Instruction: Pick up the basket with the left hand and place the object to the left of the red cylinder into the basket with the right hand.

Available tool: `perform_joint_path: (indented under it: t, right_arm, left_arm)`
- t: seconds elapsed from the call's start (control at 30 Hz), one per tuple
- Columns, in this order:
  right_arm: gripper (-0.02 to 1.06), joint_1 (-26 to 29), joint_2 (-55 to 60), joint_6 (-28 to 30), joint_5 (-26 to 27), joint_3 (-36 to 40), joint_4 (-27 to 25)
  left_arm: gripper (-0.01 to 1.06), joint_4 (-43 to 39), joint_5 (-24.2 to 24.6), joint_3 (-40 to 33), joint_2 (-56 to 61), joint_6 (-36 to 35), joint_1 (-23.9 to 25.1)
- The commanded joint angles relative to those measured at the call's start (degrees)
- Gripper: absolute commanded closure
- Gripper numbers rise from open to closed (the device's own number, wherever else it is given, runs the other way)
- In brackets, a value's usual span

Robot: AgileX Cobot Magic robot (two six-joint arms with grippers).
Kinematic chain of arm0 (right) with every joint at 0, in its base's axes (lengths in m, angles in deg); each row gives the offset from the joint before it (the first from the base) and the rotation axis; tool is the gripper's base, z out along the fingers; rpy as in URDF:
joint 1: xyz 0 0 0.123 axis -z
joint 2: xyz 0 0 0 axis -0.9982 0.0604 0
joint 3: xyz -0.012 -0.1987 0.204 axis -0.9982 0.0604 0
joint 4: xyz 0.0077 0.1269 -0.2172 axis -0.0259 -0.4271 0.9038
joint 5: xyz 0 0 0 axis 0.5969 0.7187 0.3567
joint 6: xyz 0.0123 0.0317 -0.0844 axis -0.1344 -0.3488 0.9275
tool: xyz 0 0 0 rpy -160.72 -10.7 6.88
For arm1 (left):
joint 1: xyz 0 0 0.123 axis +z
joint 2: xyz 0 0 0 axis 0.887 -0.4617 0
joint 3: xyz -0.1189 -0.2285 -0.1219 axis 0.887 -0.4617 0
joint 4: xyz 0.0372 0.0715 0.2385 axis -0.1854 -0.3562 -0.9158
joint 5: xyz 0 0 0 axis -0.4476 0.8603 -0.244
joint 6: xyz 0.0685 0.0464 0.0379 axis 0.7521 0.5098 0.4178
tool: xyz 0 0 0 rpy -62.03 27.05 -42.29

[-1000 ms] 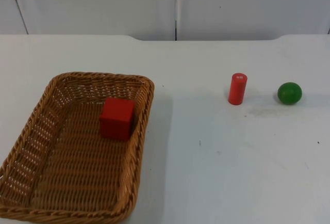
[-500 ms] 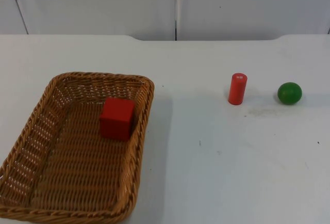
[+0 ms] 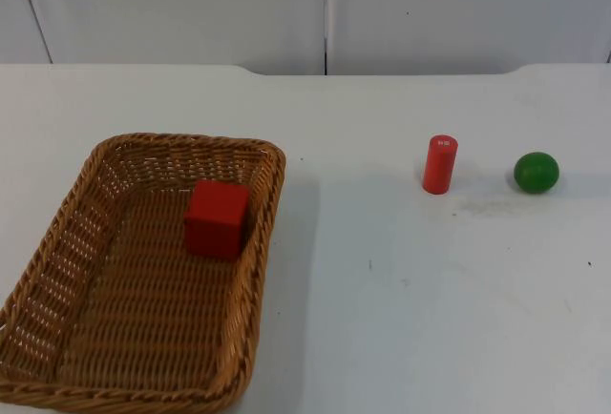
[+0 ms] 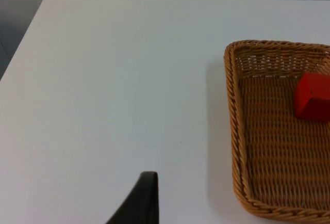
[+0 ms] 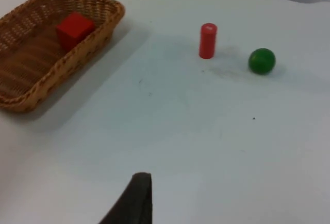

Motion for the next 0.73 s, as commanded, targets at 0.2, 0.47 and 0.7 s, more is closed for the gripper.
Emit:
perform_joint_path:
  t: [0.2, 0.47, 0.7]
  right_arm:
    - [-0.01, 8.29, -0.22, -0.08, 0.74, 0.14, -0.17]
    - [-0.01, 16.33, -0.22, -0.08, 0.74, 0.14, -0.17]
    - [-0.01, 20.59, -0.22, -0.08, 0.74, 0.14, -0.17]
  left_arm:
    - [0.0, -0.1, 0.2, -0.29, 0.25, 0.0, 0.15]
    - [0.0, -0.1, 0.2, -0.29, 0.25, 0.0, 0.16]
    - [0.0, -0.1, 0.2, -0.29, 0.25, 0.0, 0.16]
